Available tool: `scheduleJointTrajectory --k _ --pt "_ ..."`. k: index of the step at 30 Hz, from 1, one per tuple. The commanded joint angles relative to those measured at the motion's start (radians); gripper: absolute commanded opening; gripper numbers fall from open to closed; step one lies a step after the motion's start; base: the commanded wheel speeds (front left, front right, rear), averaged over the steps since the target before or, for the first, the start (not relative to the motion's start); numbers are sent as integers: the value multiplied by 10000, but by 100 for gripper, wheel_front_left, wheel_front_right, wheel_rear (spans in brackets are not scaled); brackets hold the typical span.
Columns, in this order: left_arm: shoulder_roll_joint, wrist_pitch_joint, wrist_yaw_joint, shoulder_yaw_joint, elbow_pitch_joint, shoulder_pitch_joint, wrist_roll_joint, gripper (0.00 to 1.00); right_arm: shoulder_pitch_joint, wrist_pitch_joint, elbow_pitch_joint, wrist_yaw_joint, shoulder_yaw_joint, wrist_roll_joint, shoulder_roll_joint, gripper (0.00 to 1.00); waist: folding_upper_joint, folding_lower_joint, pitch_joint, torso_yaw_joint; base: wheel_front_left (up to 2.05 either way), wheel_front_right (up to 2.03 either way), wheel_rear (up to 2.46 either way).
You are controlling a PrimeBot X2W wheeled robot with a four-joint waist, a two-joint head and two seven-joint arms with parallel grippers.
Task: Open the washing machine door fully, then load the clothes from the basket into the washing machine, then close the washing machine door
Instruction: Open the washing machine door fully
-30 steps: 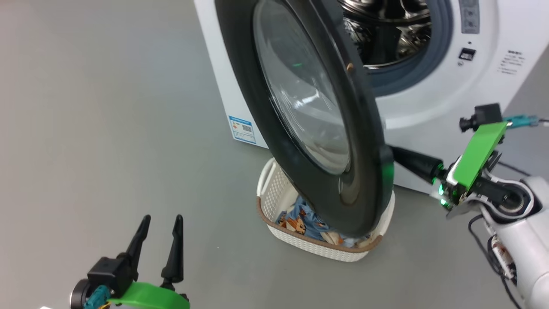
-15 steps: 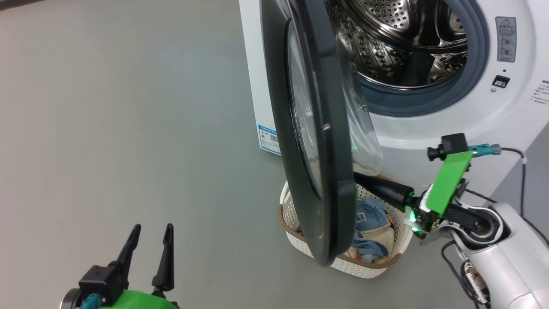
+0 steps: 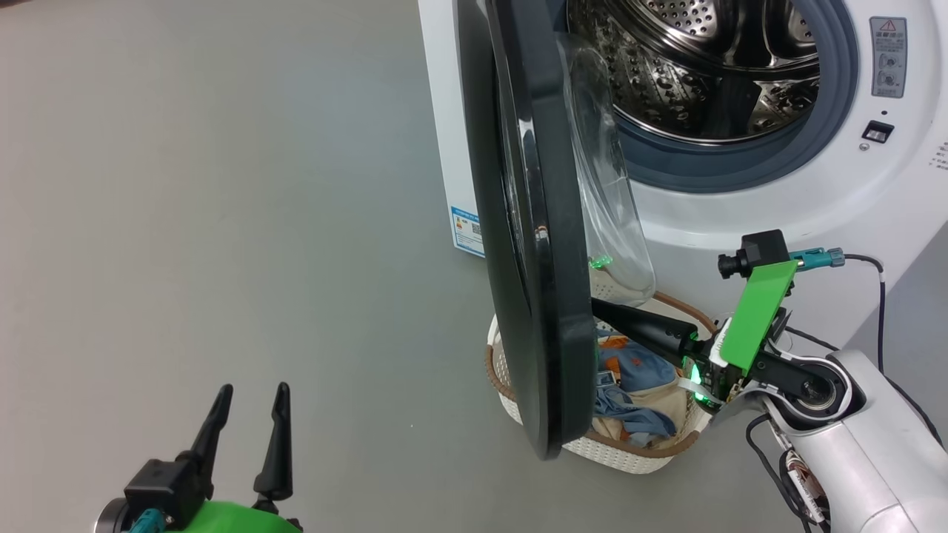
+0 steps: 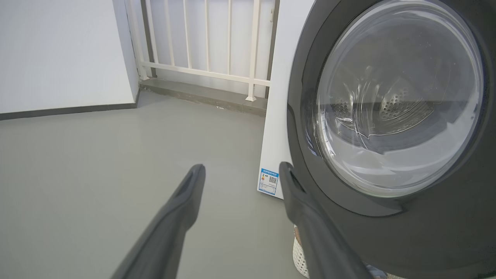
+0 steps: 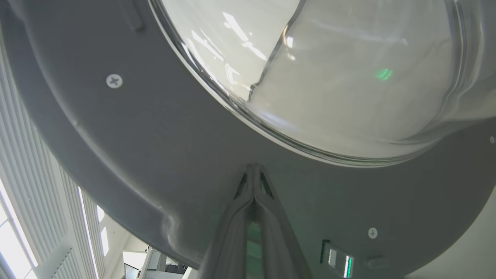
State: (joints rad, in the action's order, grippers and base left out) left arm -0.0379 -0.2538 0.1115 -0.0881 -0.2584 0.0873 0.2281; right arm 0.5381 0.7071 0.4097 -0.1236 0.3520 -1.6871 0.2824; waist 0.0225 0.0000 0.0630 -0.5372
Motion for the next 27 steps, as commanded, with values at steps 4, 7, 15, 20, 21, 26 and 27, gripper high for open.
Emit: scheduleJointTrajectory --k 4,7,15,20,21,26,27 --pt "-150 -80 52 331 228 144 -93 100 195 54 -218 -71 -4 134 -155 0 0 0 -57 37 0 0 0" --pt "-142 -80 67 239 92 239 -102 100 25 41 -271 -71 -131 176 -182 0 0 0 -166 85 0 0 0" --pt "-136 -80 105 177 -101 357 -118 100 -283 82 -463 -71 -512 78 -201 0 0 0 -380 412 0 0 0" --pt "-134 -80 125 196 -107 375 -121 100 -466 19 -764 -71 -739 177 -135 0 0 0 -450 754 0 0 0" --pt "-134 -80 128 190 -102 380 -121 100 -516 -31 -856 -71 -801 210 -117 0 0 0 -460 825 0 0 0" --pt "-132 -80 141 197 -75 385 -122 100 -876 -330 -1438 -71 -1092 449 21 100 0 0 -500 1220 0 0 0" --pt "-131 -80 144 204 -71 384 -120 100 -949 -395 -1558 -71 -1131 522 52 100 0 0 -505 1311 0 0 0"
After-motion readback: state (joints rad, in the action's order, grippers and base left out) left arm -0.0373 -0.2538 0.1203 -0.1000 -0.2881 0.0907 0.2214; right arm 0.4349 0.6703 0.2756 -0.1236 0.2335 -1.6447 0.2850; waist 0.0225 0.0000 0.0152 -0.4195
